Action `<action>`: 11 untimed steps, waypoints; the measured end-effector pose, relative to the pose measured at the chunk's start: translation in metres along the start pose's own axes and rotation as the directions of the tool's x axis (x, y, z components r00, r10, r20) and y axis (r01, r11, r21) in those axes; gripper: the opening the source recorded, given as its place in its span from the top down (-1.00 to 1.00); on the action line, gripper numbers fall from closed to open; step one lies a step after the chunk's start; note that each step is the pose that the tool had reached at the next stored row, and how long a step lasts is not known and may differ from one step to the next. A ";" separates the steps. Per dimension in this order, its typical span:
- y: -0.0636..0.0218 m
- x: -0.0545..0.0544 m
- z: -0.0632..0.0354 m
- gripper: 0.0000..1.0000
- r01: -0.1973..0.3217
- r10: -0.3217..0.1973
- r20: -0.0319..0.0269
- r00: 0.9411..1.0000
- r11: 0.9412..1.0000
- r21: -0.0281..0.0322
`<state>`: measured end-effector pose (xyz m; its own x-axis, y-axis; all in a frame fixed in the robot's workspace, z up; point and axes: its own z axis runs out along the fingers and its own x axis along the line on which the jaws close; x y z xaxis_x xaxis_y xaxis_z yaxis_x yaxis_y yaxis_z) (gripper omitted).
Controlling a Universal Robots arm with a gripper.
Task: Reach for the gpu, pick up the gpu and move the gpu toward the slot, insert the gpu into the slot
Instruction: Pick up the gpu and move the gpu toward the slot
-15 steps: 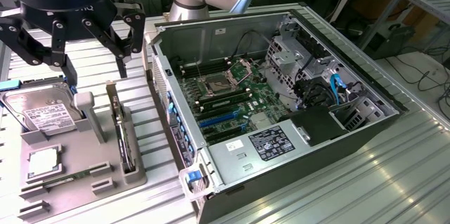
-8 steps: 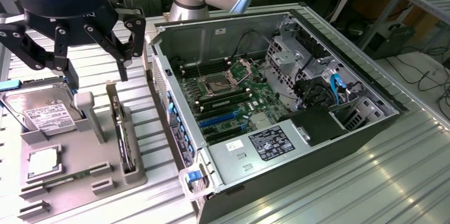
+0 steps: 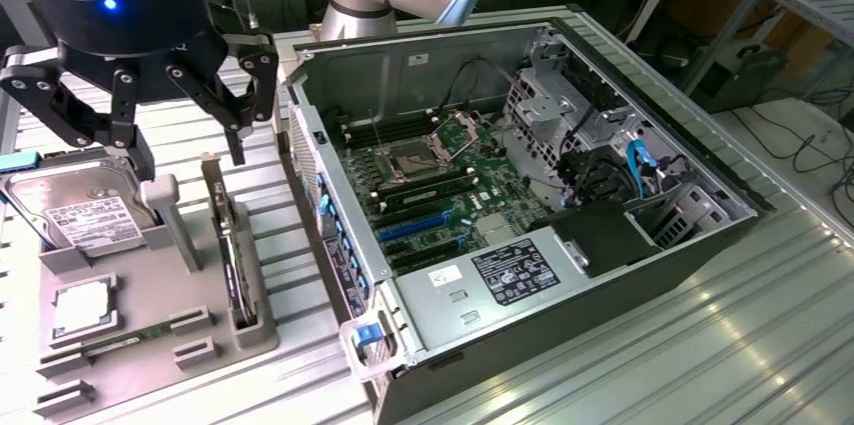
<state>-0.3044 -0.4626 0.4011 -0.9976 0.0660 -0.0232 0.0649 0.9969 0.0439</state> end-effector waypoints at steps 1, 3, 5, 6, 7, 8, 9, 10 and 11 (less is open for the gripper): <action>0.0001 0.000 0.0007 -0.33 0.000 0.000 0.000 1.000 1.000 0.000; 0.0002 0.000 0.0015 -0.33 0.000 0.000 0.000 1.000 1.000 0.000; 0.0004 0.000 0.0023 -0.33 0.002 -0.002 0.000 1.000 1.000 0.000; 0.0004 0.000 0.0026 -0.33 0.002 -0.002 0.000 1.000 1.000 0.000; 0.0005 0.000 0.0030 -0.33 0.003 -0.003 0.000 1.000 1.000 0.000; 0.0005 0.000 0.0033 -0.33 0.003 -0.003 0.000 1.000 1.000 0.000; 0.0004 0.000 0.0036 -0.33 0.004 -0.004 0.000 1.000 1.000 0.000; 0.0005 0.000 0.0038 -0.33 0.004 -0.004 0.000 1.000 1.000 0.000; 0.0005 0.000 0.0041 -0.33 0.005 -0.005 0.000 1.000 1.000 0.000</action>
<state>-0.3045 -0.4619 0.3971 -0.9979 0.0613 -0.0231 0.0602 0.9972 0.0439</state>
